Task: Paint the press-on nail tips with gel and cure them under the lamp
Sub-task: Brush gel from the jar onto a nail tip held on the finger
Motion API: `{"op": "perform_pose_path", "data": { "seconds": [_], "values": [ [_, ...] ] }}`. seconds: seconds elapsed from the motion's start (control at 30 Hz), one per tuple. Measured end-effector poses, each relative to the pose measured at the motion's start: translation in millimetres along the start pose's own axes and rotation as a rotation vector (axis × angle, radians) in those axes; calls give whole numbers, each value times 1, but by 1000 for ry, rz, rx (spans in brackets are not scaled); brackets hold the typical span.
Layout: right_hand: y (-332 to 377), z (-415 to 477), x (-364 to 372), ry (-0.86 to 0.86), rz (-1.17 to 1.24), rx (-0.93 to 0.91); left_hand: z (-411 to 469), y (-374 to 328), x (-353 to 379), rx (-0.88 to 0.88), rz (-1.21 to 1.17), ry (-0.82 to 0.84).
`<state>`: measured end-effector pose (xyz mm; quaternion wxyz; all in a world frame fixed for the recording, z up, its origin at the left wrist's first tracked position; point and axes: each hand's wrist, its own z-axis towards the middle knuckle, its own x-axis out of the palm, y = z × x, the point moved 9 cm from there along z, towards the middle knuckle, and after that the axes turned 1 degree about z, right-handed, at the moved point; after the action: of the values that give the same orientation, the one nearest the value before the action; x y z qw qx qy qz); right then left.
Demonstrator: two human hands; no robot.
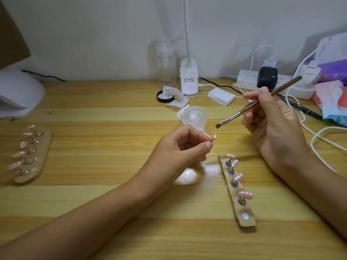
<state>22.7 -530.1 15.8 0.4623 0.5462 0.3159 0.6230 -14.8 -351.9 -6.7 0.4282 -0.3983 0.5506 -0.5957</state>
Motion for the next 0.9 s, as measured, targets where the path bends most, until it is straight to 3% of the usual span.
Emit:
{"op": "perform_pose_path", "data": {
  "seconds": [0.17,0.43,0.9],
  "values": [
    [-7,5,4,65,126,84,0,0,0,-3,7,5],
    [-9,1,8,53,94,129,1,0,-1,5,20,-4],
    [-6,-5,14,119,-128,49,0,-4,1,1,71,-18]
  ]
}}
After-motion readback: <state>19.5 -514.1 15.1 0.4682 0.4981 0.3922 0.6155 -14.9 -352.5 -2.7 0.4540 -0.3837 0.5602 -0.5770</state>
